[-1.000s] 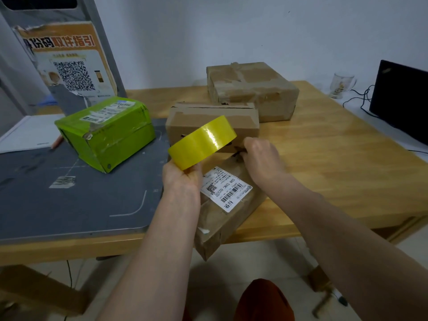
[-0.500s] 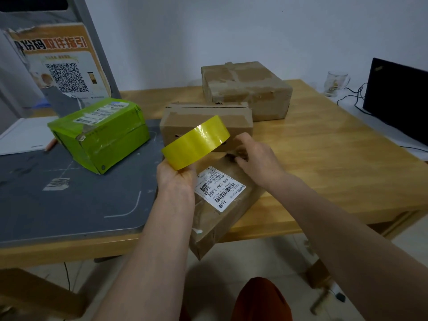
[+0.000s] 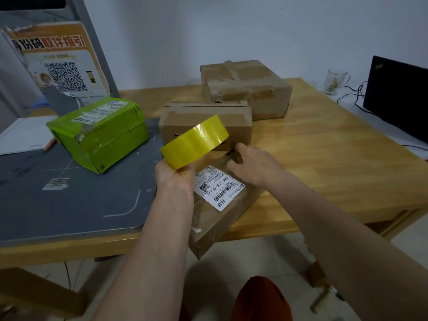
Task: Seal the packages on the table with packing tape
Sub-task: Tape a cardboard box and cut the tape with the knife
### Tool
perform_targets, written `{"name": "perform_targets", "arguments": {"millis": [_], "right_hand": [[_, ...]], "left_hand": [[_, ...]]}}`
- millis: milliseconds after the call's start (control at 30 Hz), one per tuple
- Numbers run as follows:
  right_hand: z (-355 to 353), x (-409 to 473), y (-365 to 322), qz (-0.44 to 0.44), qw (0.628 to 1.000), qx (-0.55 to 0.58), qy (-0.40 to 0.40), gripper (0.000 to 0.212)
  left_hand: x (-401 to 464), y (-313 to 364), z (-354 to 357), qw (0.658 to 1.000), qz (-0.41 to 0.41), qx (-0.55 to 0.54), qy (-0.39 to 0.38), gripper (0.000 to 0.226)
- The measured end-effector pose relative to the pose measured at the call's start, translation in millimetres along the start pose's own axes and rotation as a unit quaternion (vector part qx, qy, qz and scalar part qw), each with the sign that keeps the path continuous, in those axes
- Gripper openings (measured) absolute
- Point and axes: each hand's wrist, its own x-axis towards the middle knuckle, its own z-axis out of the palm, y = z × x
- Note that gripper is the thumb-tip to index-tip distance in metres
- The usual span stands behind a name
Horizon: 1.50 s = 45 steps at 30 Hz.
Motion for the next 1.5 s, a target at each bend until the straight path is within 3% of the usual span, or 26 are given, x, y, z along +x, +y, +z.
{"name": "perform_targets", "arguments": {"millis": [167, 333, 500, 600, 800, 900, 1000, 1167, 1367, 1500], "right_hand": [[-15, 13, -9, 0.083, 0.978, 0.162, -0.105, 0.025], [-10, 17, -14, 0.151, 0.96, 0.234, -0.03, 0.019], [-2, 16, -11, 0.146, 0.967, 0.208, 0.021, 0.016], [1, 16, -15, 0.132, 0.975, 0.178, 0.035, 0.026], [3, 30, -31, 0.198, 0.967, 0.158, 0.022, 0.031], [5, 30, -33, 0.166, 0.972, 0.164, 0.033, 0.014], [0, 27, -29, 0.083, 0.983, 0.163, 0.007, 0.03], [-9, 26, -26, -0.008, 0.993, 0.099, -0.059, 0.018], [1, 12, -19, -0.024, 0.988, 0.129, 0.087, 0.007], [5, 16, -20, -0.02, 0.982, 0.122, 0.144, 0.031]], "left_hand": [[-1, 1, 1, 1.0, -0.007, -0.012, 0.007, 0.02], [-5, 0, 2, 1.0, -0.011, -0.014, 0.004, 0.023], [-8, 0, 5, 1.0, -0.007, -0.017, -0.003, 0.023], [-9, 1, 4, 1.0, -0.004, -0.021, -0.008, 0.027], [-15, 1, 6, 0.999, 0.012, -0.036, 0.009, 0.027], [-15, 4, 3, 0.999, 0.022, -0.028, 0.018, 0.024], [-17, 7, 2, 0.999, 0.013, -0.038, 0.019, 0.024], [-18, 8, 4, 0.997, 0.043, -0.05, 0.041, 0.027], [-7, 13, -2, 0.993, 0.042, -0.075, 0.075, 0.009], [-4, 14, -7, 0.99, 0.063, -0.083, 0.092, 0.032]]}}
